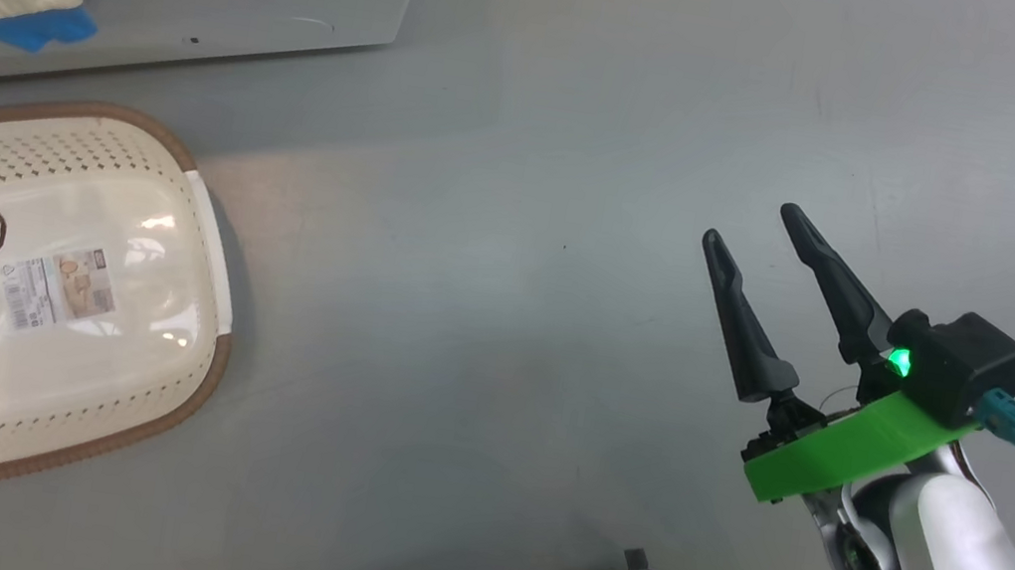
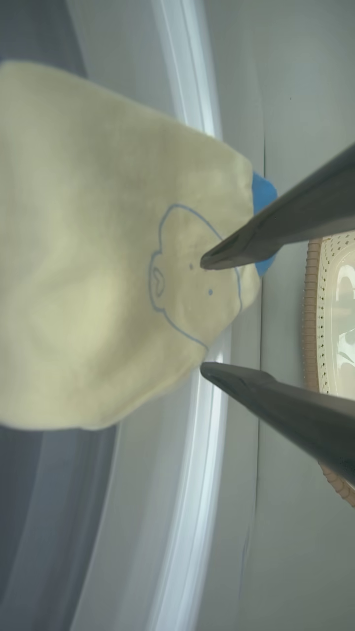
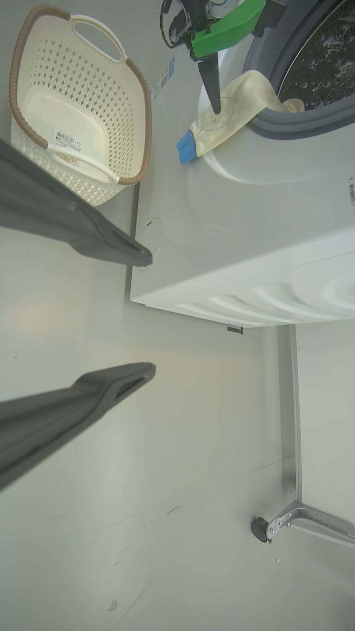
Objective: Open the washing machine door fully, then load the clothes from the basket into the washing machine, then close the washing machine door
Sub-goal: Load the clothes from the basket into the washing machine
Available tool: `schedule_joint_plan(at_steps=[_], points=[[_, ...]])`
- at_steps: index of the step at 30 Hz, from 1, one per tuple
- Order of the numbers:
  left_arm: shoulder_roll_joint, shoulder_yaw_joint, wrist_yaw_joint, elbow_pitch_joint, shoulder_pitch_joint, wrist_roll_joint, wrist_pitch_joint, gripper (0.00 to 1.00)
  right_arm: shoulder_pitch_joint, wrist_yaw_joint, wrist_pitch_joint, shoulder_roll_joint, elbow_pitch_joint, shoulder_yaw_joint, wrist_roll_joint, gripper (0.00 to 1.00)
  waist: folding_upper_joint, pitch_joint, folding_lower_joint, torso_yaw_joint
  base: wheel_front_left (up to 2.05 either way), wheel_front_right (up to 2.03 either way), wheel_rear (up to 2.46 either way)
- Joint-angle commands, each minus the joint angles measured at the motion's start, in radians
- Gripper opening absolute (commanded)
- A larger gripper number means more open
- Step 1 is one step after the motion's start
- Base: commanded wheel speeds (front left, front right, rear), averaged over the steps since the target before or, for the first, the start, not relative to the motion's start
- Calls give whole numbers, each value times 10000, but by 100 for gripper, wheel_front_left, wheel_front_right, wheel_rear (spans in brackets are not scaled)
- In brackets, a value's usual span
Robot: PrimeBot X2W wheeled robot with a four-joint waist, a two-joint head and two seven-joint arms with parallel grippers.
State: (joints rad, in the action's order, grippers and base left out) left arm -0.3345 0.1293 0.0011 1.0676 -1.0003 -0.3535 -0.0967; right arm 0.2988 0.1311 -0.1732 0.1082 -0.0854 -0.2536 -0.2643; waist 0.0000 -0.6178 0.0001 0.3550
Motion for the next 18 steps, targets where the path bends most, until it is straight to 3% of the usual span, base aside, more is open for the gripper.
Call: schedule_joint_plan(at_steps=[1,7,16,17,18], points=[[-560,-328,137,74,-241,-129,-69,100,37,-4,-114,31,225,-64,-71,100,0,-2,-1,0,0,0,0],[-602,-237,-90,518,-507,-169,-354,100,46,-4,-94,79,238,6,-41,100,0,5,-1,-43,0,0,0],[-647,72,-805,901,-759,-172,-606,100,37,-4,-45,144,269,-38,-29,100,0,59,-1,-67,0,0,0],[-640,124,-860,946,-777,-163,-622,98,28,-4,-41,151,266,-31,-27,100,0,76,-1,-76,0,0,0],[-610,159,-924,1024,-784,-189,-562,89,17,-4,-34,155,258,-21,-24,100,0,99,-1,-85,0,0,0]])
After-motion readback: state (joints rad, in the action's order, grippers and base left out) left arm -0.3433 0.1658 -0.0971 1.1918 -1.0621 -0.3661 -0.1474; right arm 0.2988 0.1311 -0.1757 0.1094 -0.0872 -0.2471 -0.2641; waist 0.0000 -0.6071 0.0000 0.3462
